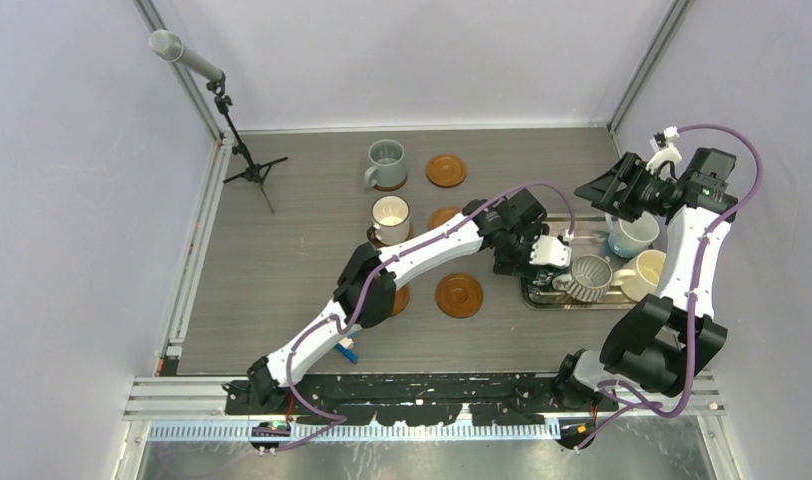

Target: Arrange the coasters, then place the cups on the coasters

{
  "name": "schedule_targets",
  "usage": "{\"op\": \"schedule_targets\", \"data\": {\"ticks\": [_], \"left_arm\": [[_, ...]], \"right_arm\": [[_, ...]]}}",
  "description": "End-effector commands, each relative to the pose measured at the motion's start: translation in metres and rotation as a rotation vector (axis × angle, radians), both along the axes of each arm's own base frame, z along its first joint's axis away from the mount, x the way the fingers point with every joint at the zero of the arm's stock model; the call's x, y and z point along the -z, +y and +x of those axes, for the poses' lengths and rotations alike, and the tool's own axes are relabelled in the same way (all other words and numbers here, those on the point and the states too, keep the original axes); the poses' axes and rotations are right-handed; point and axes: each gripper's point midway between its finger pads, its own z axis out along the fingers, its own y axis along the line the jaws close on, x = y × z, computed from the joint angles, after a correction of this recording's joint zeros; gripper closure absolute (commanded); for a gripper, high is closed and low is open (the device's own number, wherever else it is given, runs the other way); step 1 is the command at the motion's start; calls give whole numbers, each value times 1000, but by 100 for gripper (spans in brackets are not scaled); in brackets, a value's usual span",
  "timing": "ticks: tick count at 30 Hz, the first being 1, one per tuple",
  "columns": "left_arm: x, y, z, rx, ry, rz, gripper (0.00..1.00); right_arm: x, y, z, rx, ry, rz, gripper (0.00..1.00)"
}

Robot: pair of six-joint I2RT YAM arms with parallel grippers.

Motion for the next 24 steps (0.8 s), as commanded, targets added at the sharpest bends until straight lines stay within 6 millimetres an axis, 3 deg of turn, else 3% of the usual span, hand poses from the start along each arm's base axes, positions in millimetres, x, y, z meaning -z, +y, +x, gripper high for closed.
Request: {"op": "schedule_targets", "data": {"ticks": [1, 13, 17, 24], "left_arm": [[-25, -22, -5, 36, -12, -96, 35], [-25, -18, -19, 19, 46, -94, 69], [-29, -18, -19, -16, 62, -113, 96], [-49, -14, -15, -108, 92, -169, 100]], "right_arm": [[-16, 2, -1, -8, -68, -16, 31], [-18, 3, -2, -12, -75, -10, 31], [-19, 4, -3, -14, -76, -1, 31], [-21, 3, -3, -11, -80, -1, 31]]}}
